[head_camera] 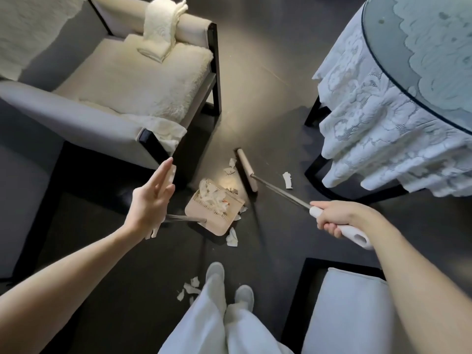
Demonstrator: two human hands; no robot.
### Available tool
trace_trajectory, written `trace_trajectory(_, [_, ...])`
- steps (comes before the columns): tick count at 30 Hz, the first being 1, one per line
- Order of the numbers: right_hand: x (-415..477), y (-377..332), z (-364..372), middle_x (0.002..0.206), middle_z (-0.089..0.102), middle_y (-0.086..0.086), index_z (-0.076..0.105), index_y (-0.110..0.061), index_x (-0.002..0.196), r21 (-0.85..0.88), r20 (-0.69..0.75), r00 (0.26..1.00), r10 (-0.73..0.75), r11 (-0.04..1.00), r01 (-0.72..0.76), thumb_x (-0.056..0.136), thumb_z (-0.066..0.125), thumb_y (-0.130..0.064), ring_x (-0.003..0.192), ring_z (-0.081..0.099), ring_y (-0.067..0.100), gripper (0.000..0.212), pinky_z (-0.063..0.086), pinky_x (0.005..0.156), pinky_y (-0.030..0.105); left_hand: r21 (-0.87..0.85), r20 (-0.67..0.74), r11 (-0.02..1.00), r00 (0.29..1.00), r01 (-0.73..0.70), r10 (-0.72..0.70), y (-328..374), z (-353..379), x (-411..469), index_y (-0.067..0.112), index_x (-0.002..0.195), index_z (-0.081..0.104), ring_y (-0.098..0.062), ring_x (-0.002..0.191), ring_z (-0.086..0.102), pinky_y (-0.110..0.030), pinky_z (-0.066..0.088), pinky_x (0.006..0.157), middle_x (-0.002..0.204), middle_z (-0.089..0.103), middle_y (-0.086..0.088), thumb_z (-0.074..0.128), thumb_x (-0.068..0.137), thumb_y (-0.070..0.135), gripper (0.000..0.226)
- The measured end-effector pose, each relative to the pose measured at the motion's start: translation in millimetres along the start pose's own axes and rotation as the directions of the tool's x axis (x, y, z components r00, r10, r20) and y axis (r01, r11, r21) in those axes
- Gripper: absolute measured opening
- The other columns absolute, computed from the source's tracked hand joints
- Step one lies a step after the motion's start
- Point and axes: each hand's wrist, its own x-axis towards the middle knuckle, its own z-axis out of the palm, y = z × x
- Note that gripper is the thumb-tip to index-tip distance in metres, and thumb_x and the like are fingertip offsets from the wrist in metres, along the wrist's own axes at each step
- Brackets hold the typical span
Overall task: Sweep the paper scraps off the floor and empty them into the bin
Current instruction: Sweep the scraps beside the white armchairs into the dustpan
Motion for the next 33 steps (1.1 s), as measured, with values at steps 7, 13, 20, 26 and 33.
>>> trace_trajectory(7, [13.3,30.7,-7.0,0.072,0.053,0.009,0.039,-0.026,0.142,-0.202,-0.19,0.976,-0.103,0.977,0.063,0.081,0.04,0.005,0.053,0.044,0.018,0.068,0.037,0.049,0.026,0.021,-0.094,0.999,0.995,-0.028,0.03,-16.0,13.9,-35.4,0.057,0.135,0.041,-0.024,0.118,0.048,-0.019,0.053,0.082,0.131,0.053,0.024,0.053,0.097,0.008,0.063])
trace_trajectory(13, [31.3,52.9,-1.1,0.059,0.052,0.008,0.032,-0.015,0.141,-0.291,-0.107,0.993,-0.048,0.956,0.015,0.081,0.041,0.001,0.051,0.046,0.019,0.062,0.04,0.056,0.03,0.012,-0.171,1.0,0.985,0.011,-0.009,-26.6,8.2,-62.2,0.049,0.139,0.042,-0.026,0.12,0.047,-0.047,0.045,0.101,0.134,0.058,-0.004,0.054,0.096,0.008,0.06])
trace_trajectory(20, [16.3,60.5,59.0,0.049,0.047,0.0,0.028,-0.031,0.147,-0.058,0.072,0.996,-0.058,0.996,0.062,0.086,0.043,0.001,0.038,0.037,0.009,0.071,0.035,0.04,0.018,0.012,-0.17,0.999,0.985,0.04,-0.038,-33.4,0.2,-87.9,0.052,0.136,0.043,-0.035,0.121,0.048,-0.051,0.042,0.103,0.132,0.057,-0.014,0.054,0.096,0.009,0.06])
trace_trajectory(26, [-17.5,63.3,57.4,0.061,0.048,0.001,0.039,-0.031,0.143,0.163,0.087,0.993,-0.083,0.984,0.068,0.088,0.046,0.005,0.038,0.035,0.005,0.067,0.031,0.034,0.013,0.053,-0.2,0.996,0.978,0.067,-0.055,-41.6,-12.4,-94.9,0.065,0.129,0.041,-0.03,0.114,0.056,-0.015,0.051,0.077,0.131,0.059,-0.011,0.055,0.096,0.013,0.062])
trace_trajectory(33, [-12.3,16.9,41.5,0.052,0.052,0.002,0.035,-0.03,0.145,0.117,0.045,0.988,-0.147,0.983,0.141,0.089,0.044,0.005,0.034,0.038,0.004,0.067,0.032,0.031,0.014,0.054,-0.296,0.994,0.952,0.099,-0.079,-48.4,-30.4,-106.2,0.065,0.128,0.042,-0.001,0.079,0.067,-0.018,0.053,0.068,0.13,0.06,-0.012,0.055,0.096,0.012,0.063])
